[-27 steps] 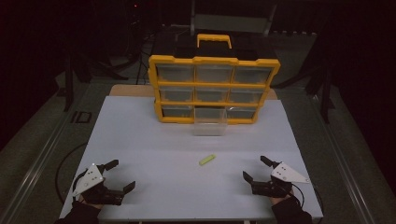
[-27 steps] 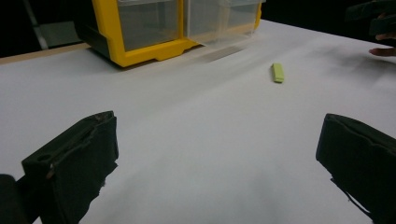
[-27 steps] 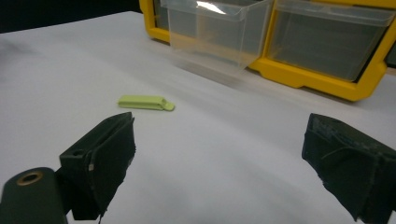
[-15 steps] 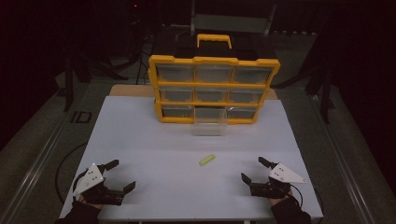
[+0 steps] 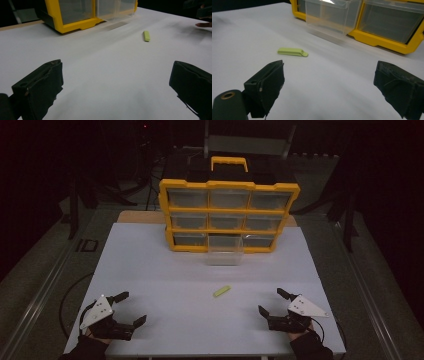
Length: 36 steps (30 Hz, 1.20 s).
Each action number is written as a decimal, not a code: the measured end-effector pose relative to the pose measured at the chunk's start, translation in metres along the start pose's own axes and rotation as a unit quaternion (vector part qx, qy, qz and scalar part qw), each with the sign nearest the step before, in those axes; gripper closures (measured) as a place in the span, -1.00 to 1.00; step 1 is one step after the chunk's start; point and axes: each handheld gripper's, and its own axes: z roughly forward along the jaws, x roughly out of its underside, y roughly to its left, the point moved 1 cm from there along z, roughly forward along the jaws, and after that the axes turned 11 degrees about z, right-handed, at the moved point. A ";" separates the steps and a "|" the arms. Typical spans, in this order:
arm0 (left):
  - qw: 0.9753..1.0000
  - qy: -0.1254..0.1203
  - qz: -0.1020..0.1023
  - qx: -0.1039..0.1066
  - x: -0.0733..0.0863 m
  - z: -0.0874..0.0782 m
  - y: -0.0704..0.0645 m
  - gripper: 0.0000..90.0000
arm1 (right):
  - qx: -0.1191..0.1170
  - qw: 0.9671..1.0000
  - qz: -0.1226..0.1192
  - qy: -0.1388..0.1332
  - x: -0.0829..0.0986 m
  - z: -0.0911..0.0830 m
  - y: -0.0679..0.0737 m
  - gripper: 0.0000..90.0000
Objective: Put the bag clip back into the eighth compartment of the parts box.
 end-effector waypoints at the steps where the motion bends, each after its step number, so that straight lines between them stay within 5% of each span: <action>1: 1.000 0.000 0.002 0.001 -0.001 0.000 0.000 -1.00 | 0.001 1.000 -0.001 0.000 0.000 0.000 0.000 -0.79; 20: 0.999 -0.023 -0.003 0.041 -0.031 0.007 -0.004 -1.00 | 0.001 1.000 0.007 0.000 0.000 0.000 0.002 -0.79; 36: 0.997 -0.021 0.003 0.080 -0.054 0.033 -0.011 -1.00 | 0.000 1.000 0.006 0.003 0.001 0.001 0.001 -0.79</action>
